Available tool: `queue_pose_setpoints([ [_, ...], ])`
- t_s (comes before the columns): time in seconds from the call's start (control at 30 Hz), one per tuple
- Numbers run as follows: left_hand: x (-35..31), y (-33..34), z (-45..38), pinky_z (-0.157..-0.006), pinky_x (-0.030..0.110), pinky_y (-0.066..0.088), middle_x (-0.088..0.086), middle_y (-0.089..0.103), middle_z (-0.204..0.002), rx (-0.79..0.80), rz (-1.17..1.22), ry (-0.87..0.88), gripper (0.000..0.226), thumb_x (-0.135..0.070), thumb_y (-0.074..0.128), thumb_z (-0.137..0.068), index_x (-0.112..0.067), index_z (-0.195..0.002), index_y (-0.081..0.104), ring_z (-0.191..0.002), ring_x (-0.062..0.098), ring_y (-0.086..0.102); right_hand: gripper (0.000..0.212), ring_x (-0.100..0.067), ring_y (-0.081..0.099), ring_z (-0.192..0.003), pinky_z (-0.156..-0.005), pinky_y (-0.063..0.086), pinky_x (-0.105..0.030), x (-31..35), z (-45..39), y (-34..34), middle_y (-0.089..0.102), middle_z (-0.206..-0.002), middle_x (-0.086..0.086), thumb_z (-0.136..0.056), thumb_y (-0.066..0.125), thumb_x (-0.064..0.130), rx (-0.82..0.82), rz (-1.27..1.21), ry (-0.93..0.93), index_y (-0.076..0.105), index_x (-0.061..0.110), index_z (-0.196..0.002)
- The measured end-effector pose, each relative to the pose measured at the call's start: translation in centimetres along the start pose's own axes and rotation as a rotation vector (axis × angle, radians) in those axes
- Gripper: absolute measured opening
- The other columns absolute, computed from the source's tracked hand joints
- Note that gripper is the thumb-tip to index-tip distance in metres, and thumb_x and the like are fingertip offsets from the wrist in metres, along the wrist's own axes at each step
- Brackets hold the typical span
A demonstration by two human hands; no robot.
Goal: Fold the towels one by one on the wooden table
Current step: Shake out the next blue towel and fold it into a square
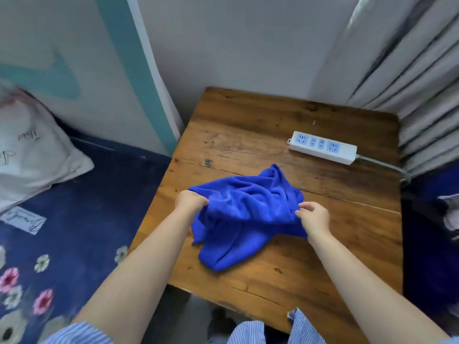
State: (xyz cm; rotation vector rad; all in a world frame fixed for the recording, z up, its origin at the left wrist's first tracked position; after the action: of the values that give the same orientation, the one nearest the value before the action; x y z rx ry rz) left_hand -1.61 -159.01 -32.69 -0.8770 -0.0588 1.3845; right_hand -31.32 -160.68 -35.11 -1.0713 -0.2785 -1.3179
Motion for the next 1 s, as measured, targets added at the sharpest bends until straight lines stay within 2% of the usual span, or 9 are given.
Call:
queue_pose_setpoints([
  [0.1,0.5,-0.5,-1.2,-0.086,0.036,0.048,0.027,0.060,-0.115,0.048,-0.026,-0.024,0.034,-0.003,0.061,-0.083,0.008,-0.114,0.056,-0.105,0.029,0.059,0.022,-0.028,0.057,-0.094,-0.080,0.043,-0.031,-1.5,0.1,0.0,0.062,-0.096,-0.016,-0.075,0.061,-0.008,-0.022,-0.024,0.149,0.063,-0.008,-0.097],
  [0.17,0.8,-0.9,-1.5,-0.092,0.033,0.042,0.020,0.055,-0.127,0.107,-0.039,-0.062,0.040,-0.002,0.057,-0.087,0.008,-0.124,0.046,-0.117,0.029,0.054,0.003,-0.021,0.052,-0.081,-0.068,0.039,-0.028,-1.5,0.6,-0.1,0.054,-0.077,-0.012,-0.074,0.063,-0.006,-0.013,0.043,0.225,0.060,-0.006,-0.075],
  [0.23,0.7,-1.4,-1.5,-0.093,0.034,0.041,0.017,0.053,-0.127,0.167,-0.063,-0.093,0.036,0.000,0.049,-0.091,0.006,-0.126,0.043,-0.120,0.028,0.051,0.004,-0.020,0.050,-0.079,-0.067,0.040,-0.029,-0.8,0.9,-0.2,0.054,-0.081,-0.013,-0.075,0.062,-0.004,-0.010,0.089,0.238,0.060,-0.002,-0.078],
  [0.37,-1.7,-4.3,-2.0,-0.076,0.031,0.040,0.014,0.053,-0.091,0.090,-0.031,0.039,0.014,-0.001,0.043,-0.091,-0.001,-0.098,0.055,-0.094,0.029,0.053,0.018,-0.032,0.058,-0.092,-0.081,0.045,-0.035,2.8,1.2,-1.5,0.064,-0.098,-0.023,-0.080,0.057,-0.006,-0.101,-0.007,0.081,0.066,-0.009,-0.096],
  [0.47,-5.3,-7.5,-2.5,-0.058,0.025,0.036,0.011,0.052,-0.089,0.007,0.155,0.296,0.019,-0.001,0.044,-0.088,-0.007,-0.096,0.061,-0.083,0.022,0.046,0.020,-0.030,0.058,-0.099,-0.078,0.041,-0.029,7.3,1.1,-3.5,0.064,-0.110,-0.021,-0.082,0.056,-0.001,-0.215,-0.026,-0.061,0.066,-0.002,-0.099],
  [0.6,-9.6,-11.5,-0.6,-0.057,0.023,0.037,0.003,0.049,-0.070,0.055,0.471,0.495,0.028,-0.004,0.042,-0.091,-0.018,-0.071,0.055,-0.064,0.016,0.044,0.023,-0.025,0.057,-0.089,-0.075,0.047,-0.033,13.9,1.8,-6.0,0.063,-0.095,-0.015,-0.082,0.054,0.003,-0.339,-0.080,-0.230,0.066,-0.001,-0.101],
  [0.7,-12.0,-13.6,1.0,-0.047,0.016,0.039,0.001,0.046,-0.064,0.081,0.660,0.558,0.030,0.001,0.040,-0.091,-0.015,-0.066,0.050,-0.056,0.010,0.042,0.022,-0.017,0.049,-0.083,-0.068,0.041,-0.025,18.0,2.8,-6.8,0.056,-0.088,-0.007,-0.082,0.054,0.003,-0.362,-0.125,-0.316,0.066,0.000,-0.101],
  [0.87,-17.1,-17.1,3.3,-0.053,0.023,0.031,0.001,0.039,-0.064,0.116,0.760,0.594,0.031,-0.012,0.049,-0.092,-0.016,-0.061,0.043,-0.056,0.013,0.036,0.015,-0.018,0.047,-0.073,-0.047,0.037,-0.009,26.8,5.3,-6.7,0.050,-0.065,0.001,-0.084,0.052,0.003,-0.314,-0.211,-0.494,0.065,0.008,-0.085],
  [1.0,-21.0,-19.4,5.3,-0.057,0.021,0.032,-0.002,0.040,-0.065,0.124,0.859,0.709,0.030,-0.014,0.047,-0.094,-0.018,-0.064,0.044,-0.060,0.010,0.036,0.016,-0.016,0.046,-0.078,-0.043,0.034,-0.005,31.9,6.4,-6.7,0.054,-0.078,-0.002,-0.085,0.048,0.006,-0.317,-0.253,-0.612,0.057,0.019,-0.081],
])
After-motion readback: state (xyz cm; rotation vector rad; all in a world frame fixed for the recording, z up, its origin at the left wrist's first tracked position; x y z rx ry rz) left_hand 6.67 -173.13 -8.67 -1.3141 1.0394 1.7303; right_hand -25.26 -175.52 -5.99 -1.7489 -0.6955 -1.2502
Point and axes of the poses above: each hand's wrist, its own z-axis away from the middle knuckle, its own y-axis out of the palm, x = y × z, the point moved 5 cm from there along -z, towards the middle knuckle
